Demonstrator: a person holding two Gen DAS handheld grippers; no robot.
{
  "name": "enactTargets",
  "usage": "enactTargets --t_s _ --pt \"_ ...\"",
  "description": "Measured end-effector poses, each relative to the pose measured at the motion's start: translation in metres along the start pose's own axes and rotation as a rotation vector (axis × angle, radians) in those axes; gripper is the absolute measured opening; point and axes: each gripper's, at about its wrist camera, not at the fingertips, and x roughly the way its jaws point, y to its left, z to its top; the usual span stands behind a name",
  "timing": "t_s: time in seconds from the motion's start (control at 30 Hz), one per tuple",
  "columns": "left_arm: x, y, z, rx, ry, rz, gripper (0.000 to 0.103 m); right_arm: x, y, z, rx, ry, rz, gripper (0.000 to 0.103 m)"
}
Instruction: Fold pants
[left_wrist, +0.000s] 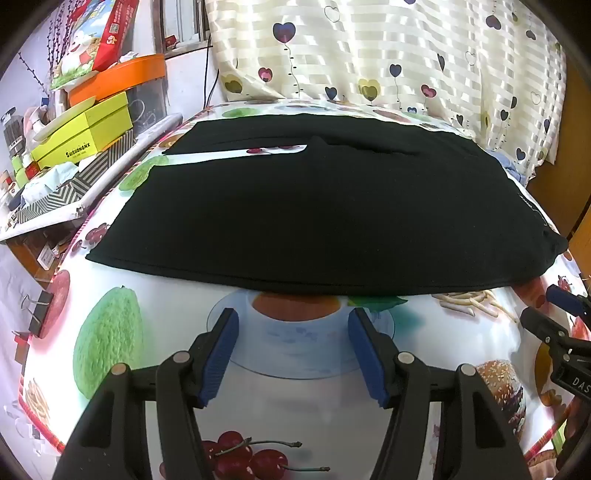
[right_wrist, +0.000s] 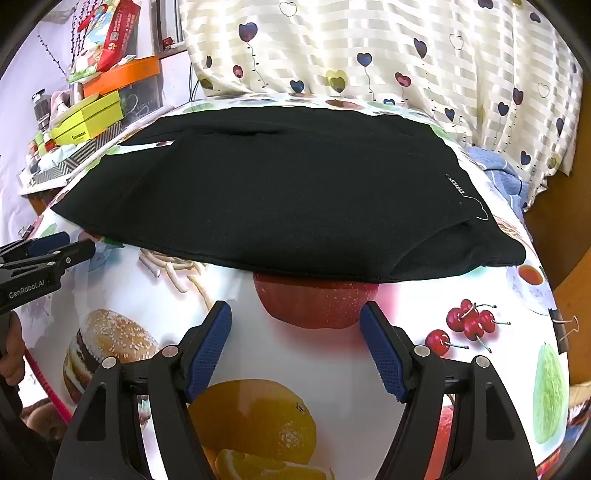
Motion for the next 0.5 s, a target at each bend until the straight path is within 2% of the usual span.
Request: enactTargets --t_s 0.5 --pt "0.0001 -0.0006 -0.0018 0.003 0.005 0.004 0.064 -0.0004 0.0002 0.0002 0.002 -0.001 -0.001 0.072"
